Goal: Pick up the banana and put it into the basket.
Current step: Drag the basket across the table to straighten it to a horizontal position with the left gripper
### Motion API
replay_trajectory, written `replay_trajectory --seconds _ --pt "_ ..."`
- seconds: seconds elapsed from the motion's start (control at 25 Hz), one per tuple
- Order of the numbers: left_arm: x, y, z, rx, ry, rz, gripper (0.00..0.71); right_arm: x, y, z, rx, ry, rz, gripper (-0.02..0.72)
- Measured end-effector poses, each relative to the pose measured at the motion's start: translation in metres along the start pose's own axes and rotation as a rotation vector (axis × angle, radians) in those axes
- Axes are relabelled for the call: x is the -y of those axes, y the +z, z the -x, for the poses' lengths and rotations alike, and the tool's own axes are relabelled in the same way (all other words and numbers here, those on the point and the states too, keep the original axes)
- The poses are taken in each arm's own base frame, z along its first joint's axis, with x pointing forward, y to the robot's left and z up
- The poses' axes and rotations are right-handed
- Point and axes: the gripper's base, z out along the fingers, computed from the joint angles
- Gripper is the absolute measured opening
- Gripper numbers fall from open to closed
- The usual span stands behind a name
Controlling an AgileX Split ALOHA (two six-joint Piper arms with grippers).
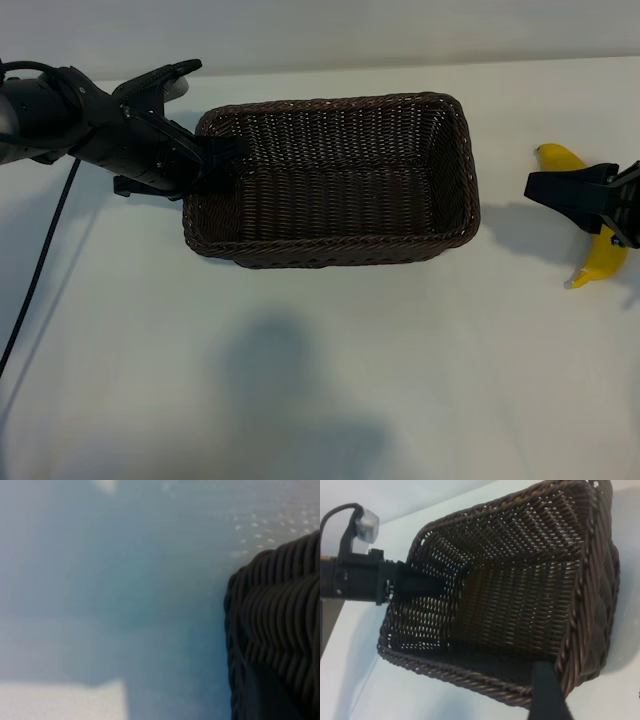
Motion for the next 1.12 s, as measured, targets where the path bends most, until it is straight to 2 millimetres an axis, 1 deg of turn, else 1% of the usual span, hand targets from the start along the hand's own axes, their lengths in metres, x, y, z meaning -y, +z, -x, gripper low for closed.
replay_trajectory --seconds 0.2,0.32,0.64,0.84,0.96,1.12 --pt "0.0 0.0004 -0.0003 -0.002 -0.004 -0.001 0.159 0.0 0.0 0.0001 0.001 0.001 0.0 0.444" --pt "0.0003 0.0005 -0.0002 -0.003 -0.013 -0.004 0.185 0.0 0.0 0.0001 0.001 0.001 0.0 0.444" --pt "0.0011 0.0001 -0.001 -0.012 -0.024 -0.012 0.39 0.0 0.0 0.0001 0.001 0.001 0.0 0.444" --pt "0.003 -0.0043 0.0 -0.01 -0.021 -0.016 0.508 0.0001 0.0 0.0001 0.001 0.001 -0.001 0.444" --pt "0.0047 -0.008 0.0017 -0.001 -0.026 -0.019 0.552 0.0001 0.0 0.0001 0.001 0.001 -0.001 0.444" --pt "0.0054 -0.0089 0.0024 -0.002 -0.022 -0.022 0.565 0.0001 0.0 0.0001 0.001 0.001 -0.001 0.444"
